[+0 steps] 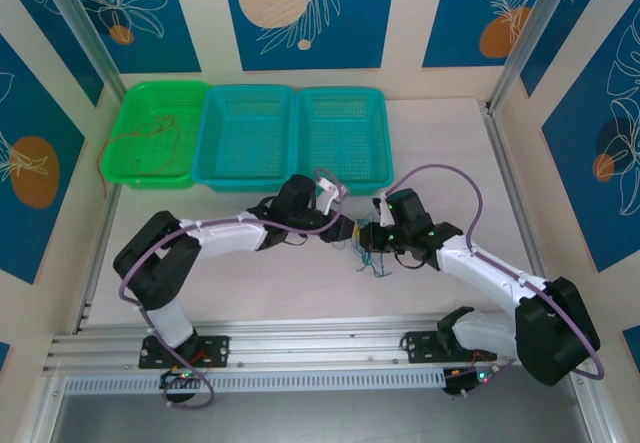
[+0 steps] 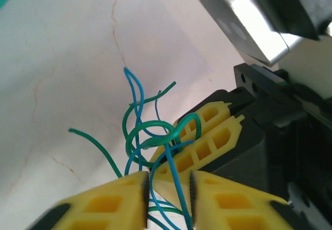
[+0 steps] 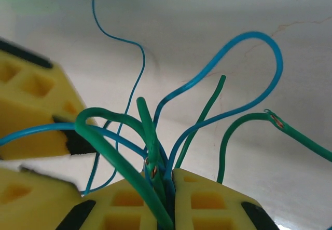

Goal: Untangle the cables

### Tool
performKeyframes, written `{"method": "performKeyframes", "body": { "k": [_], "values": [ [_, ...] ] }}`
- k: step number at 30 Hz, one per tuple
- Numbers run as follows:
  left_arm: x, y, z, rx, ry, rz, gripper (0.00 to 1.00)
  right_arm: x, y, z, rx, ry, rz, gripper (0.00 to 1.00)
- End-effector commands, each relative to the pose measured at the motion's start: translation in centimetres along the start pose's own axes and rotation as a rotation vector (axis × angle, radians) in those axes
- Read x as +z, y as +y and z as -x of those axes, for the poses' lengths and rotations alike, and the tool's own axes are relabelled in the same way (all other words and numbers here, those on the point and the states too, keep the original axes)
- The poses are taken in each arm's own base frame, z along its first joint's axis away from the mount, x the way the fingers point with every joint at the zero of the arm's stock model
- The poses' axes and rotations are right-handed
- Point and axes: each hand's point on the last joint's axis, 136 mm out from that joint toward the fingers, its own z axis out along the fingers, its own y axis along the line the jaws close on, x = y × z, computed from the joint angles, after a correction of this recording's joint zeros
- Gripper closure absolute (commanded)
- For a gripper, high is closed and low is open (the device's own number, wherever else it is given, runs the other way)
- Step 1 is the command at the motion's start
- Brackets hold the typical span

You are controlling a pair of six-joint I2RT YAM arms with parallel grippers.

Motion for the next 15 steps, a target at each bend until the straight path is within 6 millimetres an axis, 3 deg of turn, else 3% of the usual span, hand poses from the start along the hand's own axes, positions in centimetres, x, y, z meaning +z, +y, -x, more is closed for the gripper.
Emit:
{"method": "performKeyframes", "body": {
  "k": [1, 5, 11, 15],
  "values": [
    [-0.1, -1.7, 1.8, 0.044, -0.044, -0.045, 1.0, -0.4, 1.1, 1.0, -0.026, -0.032, 0.026, 0.87],
    [-1.5, -3.2, 3.2, 0.057, -0.113, -0.068, 1.0, 0.7, -1.2, 0.3, 0.018, -0.025, -0.084, 0.62],
    [-4.4, -6.6, 5.2, 0.084, -0.196, -0.127, 1.0, 1.7, -8.5, -1.7, 0.26, 0.055, -0.446, 0.67],
    [-6.6, -7.7, 5.9, 0.112, -0.237, -0.095, 1.0, 2.2, -10.2, -2.6, 0.338, 0.092, -0.481, 0.65]
  ]
}}
